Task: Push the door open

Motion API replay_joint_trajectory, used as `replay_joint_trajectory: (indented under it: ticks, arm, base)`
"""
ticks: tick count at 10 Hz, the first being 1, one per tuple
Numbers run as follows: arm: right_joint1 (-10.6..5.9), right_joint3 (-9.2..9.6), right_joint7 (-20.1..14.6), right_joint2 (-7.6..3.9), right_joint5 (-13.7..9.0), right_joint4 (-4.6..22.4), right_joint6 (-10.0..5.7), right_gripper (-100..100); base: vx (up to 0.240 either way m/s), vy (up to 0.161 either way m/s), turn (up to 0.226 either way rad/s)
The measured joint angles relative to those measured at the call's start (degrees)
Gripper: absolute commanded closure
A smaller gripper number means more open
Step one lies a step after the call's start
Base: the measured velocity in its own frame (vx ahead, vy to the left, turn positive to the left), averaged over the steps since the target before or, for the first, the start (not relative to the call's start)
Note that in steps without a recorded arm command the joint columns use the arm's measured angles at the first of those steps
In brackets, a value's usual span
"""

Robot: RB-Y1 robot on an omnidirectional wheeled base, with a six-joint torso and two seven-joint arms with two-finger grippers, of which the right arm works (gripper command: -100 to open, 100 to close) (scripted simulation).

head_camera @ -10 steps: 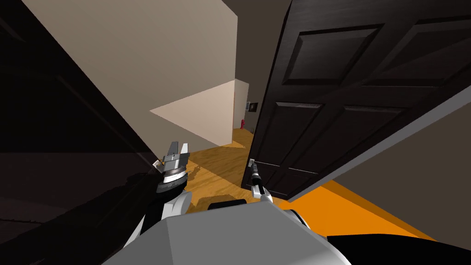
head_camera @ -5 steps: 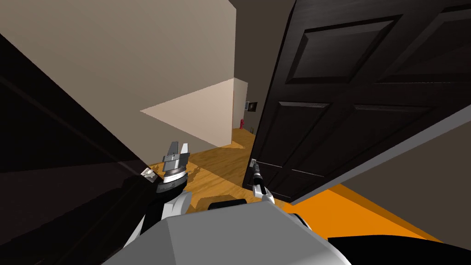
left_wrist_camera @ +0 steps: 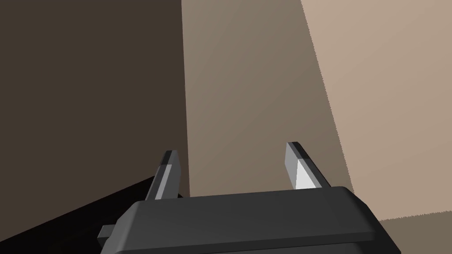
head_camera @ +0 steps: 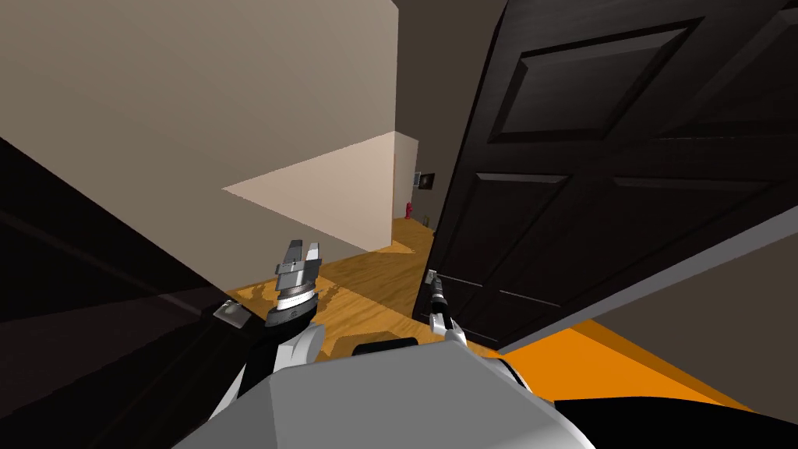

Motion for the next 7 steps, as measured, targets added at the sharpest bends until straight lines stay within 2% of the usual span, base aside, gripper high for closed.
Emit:
replay_joint_trajectory:
  ticks: [1,2,3,4,5,7]
  arm:
    - [0.73,-0.49,0.08,-0.07,-0.27,-0.79,0.27,100]
    - [0.58,-1.13,0.31,-0.16,-0.63,-0.73,0.56,100]
    - [1.69,-1.79,0.95,0.19,-0.96,-3.1,1.77,100]
    - [2.21,-2.14,1.28,0.21,-1.13,-4.33,2.35,100]
    - [1.45,-2.28,1.11,-0.21,-1.22,-3.24,1.72,100]
    - [-0.4,-2.76,0.62,-0.91,-1.53,1.11,-0.38,100]
  base:
    - [0.177,0.055,-0.087]
    - [0.183,0.049,-0.062]
    - [0.128,0.031,-0.031]
    - [0.054,0.009,-0.005]
    - [0.008,-0.005,0.015]
    - [0.133,0.047,-0.057]
